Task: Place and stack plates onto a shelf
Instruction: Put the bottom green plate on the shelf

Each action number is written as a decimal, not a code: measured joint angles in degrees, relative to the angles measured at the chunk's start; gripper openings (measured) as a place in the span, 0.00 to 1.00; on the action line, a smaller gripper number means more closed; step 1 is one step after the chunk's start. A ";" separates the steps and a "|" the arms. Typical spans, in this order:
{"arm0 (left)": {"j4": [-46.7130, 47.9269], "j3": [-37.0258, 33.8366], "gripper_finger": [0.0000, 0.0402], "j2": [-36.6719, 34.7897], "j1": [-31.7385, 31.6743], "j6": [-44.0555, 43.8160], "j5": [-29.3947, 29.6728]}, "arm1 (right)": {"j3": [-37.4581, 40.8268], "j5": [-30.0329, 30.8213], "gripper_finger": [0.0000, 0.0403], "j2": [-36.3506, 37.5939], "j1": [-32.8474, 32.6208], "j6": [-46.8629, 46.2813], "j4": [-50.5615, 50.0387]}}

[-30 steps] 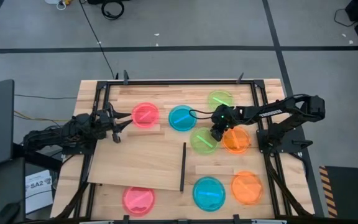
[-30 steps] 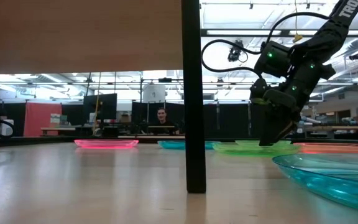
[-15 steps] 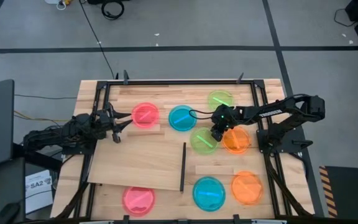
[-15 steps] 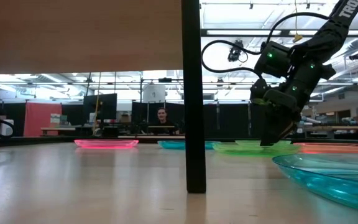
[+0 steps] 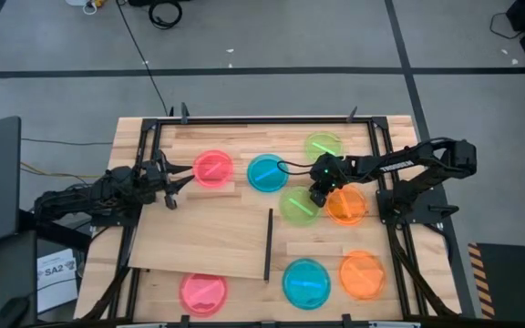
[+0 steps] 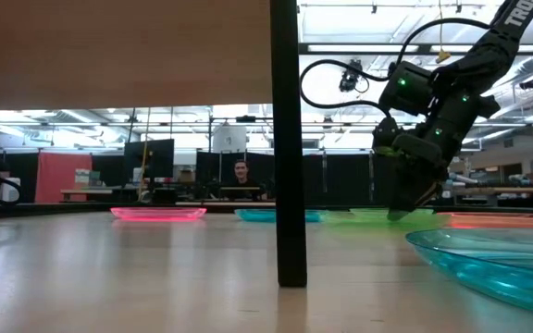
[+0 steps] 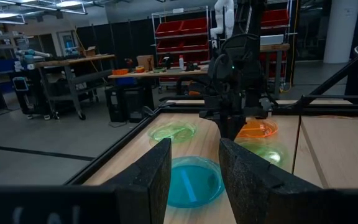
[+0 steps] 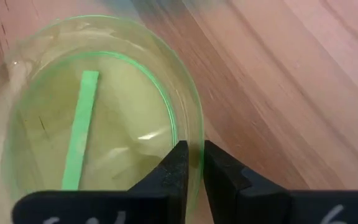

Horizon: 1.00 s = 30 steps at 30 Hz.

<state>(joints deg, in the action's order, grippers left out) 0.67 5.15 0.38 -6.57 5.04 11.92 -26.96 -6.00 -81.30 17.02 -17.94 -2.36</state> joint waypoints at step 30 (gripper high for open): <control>-0.01 0.00 0.35 0.00 -0.01 -0.01 0.00 | -0.02 -0.28 0.02 0.04 0.52 -0.38 0.14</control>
<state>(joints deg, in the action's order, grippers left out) 0.66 5.15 0.38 -6.57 5.03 11.92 -26.98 -6.28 -81.25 17.53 -18.33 -2.22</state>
